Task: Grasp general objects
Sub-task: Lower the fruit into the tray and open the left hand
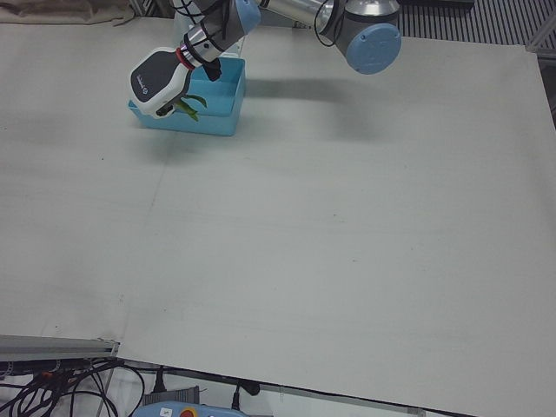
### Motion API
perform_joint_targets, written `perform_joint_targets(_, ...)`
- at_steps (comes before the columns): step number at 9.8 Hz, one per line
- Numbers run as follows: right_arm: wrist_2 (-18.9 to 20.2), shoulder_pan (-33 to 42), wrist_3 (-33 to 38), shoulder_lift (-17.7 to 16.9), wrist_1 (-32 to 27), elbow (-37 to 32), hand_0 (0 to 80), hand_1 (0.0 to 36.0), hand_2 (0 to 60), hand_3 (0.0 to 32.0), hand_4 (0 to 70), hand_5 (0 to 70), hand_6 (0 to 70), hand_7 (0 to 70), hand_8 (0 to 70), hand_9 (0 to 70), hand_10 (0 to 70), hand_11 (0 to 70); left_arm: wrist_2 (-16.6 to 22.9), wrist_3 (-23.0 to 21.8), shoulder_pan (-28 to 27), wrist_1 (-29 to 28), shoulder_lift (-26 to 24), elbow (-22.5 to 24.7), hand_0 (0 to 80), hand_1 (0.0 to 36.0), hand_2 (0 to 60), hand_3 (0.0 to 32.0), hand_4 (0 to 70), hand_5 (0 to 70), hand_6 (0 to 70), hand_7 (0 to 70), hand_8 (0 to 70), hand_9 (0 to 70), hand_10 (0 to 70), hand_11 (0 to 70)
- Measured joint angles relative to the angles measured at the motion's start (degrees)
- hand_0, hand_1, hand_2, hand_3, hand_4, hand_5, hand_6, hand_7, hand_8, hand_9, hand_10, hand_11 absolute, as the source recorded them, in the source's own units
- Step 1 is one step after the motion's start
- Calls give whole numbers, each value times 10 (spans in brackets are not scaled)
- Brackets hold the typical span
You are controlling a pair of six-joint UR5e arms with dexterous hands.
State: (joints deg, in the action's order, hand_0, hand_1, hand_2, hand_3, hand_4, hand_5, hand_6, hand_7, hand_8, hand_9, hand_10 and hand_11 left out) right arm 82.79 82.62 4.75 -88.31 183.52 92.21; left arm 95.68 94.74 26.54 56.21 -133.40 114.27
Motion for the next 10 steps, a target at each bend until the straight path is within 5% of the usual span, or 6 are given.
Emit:
perform_joint_targets(3,0,0,0,0,0,1,0,0,0,0,0,0,0,0,0,0,0,0,18,-2,-5,8,-2,3,513,233,600,0,700,600,566,700,492,700,700,700)
perform_joint_targets(4,0,0,0,0,0,1,0,0,0,0,0,0,0,0,0,0,0,0,24,-2,-7,11,-2,5,526,199,504,0,700,460,417,700,382,560,598,700)
perform_joint_targets(5,0,0,0,0,0,1,0,0,0,0,0,0,0,0,0,0,0,0,32,-2,-8,15,-1,6,491,137,209,0,467,168,113,269,164,141,165,243)
perform_joint_targets(6,0,0,0,0,0,1,0,0,0,0,0,0,0,0,0,0,0,0,42,-3,-9,19,-1,6,487,125,60,0,267,14,2,20,65,0,0,0)
perform_joint_targets(8,0,0,0,0,0,1,0,0,0,0,0,0,0,0,0,0,0,0,59,-12,-12,33,-2,7,490,134,0,0,69,0,0,0,17,0,0,0)
perform_joint_targets(10,0,0,0,0,0,0,0,0,0,0,0,0,0,0,0,0,0,0,74,-19,-12,40,-2,8,486,134,0,0,4,0,0,0,1,0,0,0)
